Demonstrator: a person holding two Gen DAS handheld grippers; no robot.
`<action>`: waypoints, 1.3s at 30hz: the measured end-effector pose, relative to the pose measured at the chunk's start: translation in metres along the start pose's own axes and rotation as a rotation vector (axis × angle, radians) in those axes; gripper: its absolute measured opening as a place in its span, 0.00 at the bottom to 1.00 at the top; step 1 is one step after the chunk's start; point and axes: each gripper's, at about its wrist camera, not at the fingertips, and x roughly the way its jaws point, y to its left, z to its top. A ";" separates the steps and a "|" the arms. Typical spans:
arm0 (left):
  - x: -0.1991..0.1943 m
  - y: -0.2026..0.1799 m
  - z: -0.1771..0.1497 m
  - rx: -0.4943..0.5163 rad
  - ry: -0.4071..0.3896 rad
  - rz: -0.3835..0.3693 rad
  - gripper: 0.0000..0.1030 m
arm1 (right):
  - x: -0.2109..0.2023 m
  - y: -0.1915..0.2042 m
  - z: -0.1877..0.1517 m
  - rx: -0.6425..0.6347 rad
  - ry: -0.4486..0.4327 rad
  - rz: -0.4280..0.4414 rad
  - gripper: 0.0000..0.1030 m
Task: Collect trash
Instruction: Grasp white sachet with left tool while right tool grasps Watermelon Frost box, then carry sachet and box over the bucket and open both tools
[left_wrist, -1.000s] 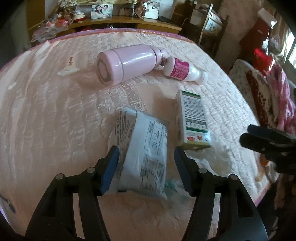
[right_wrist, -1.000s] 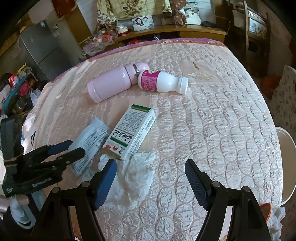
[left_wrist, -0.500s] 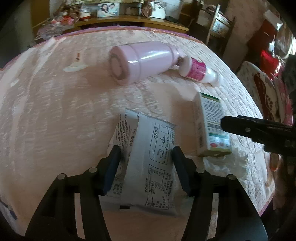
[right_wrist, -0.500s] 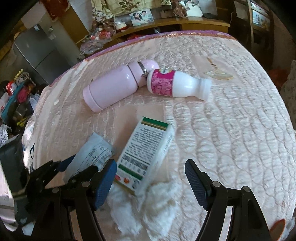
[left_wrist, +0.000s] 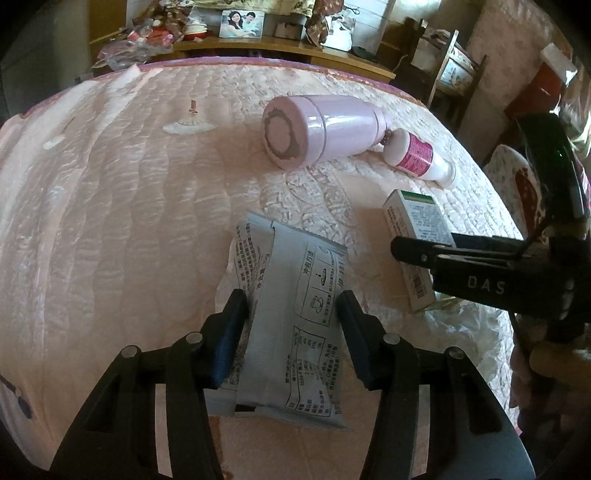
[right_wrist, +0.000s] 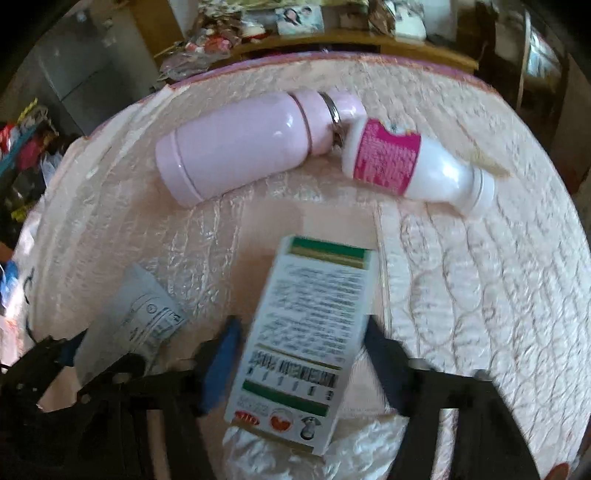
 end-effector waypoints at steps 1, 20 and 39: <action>-0.002 0.001 0.001 -0.005 -0.003 -0.002 0.45 | -0.002 0.001 0.000 0.001 -0.005 0.013 0.57; -0.055 -0.048 0.017 0.013 -0.098 -0.102 0.42 | -0.121 -0.024 -0.032 -0.038 -0.201 0.096 0.56; -0.048 -0.203 0.024 0.243 -0.098 -0.191 0.42 | -0.191 -0.150 -0.079 0.109 -0.277 -0.019 0.56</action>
